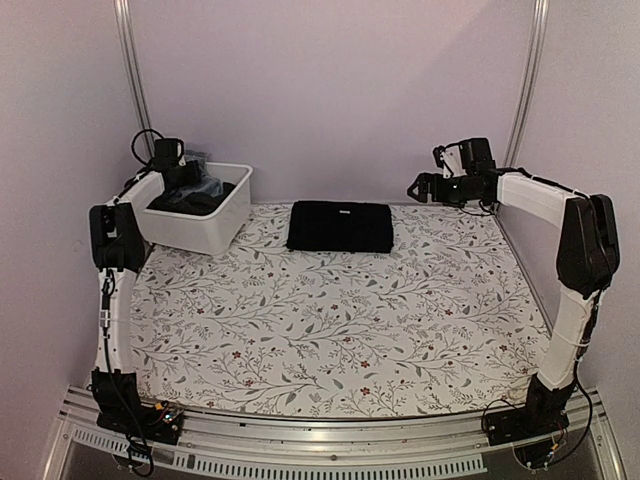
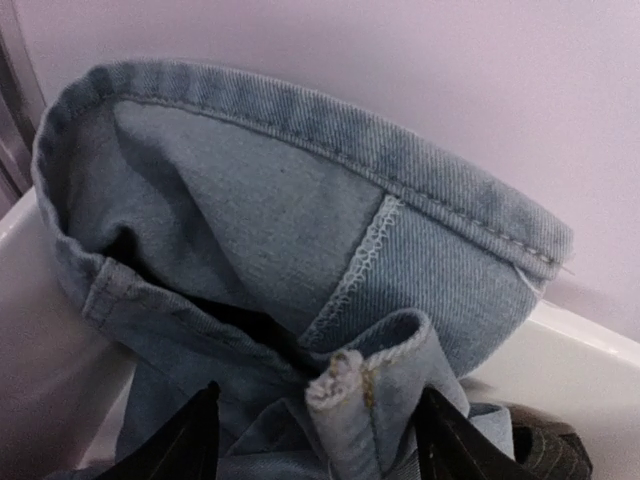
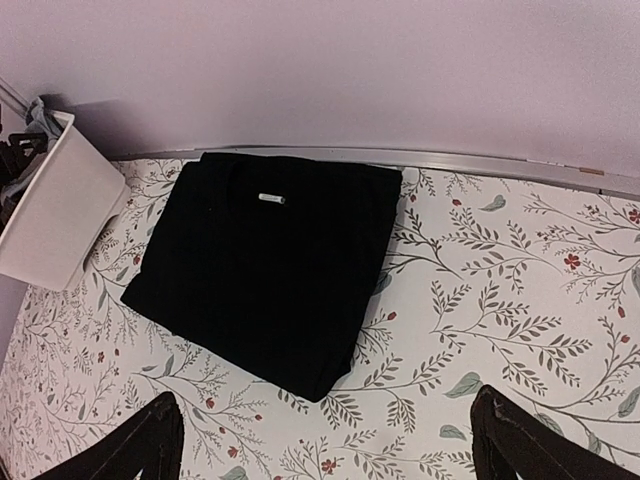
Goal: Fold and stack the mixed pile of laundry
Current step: Pick up the crumpled skirt and place it in the bin.
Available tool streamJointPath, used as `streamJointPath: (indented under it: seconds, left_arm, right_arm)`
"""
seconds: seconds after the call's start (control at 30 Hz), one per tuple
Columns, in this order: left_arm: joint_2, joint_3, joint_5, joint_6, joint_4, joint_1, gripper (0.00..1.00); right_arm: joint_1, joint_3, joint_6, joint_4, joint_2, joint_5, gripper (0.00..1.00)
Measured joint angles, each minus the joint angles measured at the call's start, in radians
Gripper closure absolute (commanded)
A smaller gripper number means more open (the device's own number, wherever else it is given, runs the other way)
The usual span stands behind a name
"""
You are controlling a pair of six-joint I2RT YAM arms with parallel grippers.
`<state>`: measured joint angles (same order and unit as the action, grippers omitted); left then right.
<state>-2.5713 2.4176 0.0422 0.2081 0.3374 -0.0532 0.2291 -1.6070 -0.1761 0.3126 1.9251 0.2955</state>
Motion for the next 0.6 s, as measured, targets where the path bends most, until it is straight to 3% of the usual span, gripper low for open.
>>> streamJointPath:
  seconds: [0.03,0.07,0.13,0.37,0.6]
  left_arm:
    - [-0.007,0.001,-0.012,-0.006,-0.010,0.000,0.53]
    - [-0.011,0.001,-0.028,-0.003,-0.016,-0.001,0.74]
    - [-0.017,0.001,-0.065,-0.014,-0.031,-0.002,0.99]
    - [0.002,0.000,-0.145,-0.034,-0.064,0.005,1.00]
    - [0.192,-0.061,-0.172,-0.031,-0.070,0.016,1.00]
  right_arm:
    - [0.000,0.000,0.000,0.000,0.000,0.000,0.01]
    - [0.000,0.002,0.000,0.000,0.000,0.000,0.01]
    - [0.000,0.011,0.000,0.000,-0.002,0.000,0.01]
    - [0.000,0.066,0.008,0.016,-0.033,0.003,0.01]
    - [0.000,0.098,0.005,0.010,-0.100,0.043,0.01]
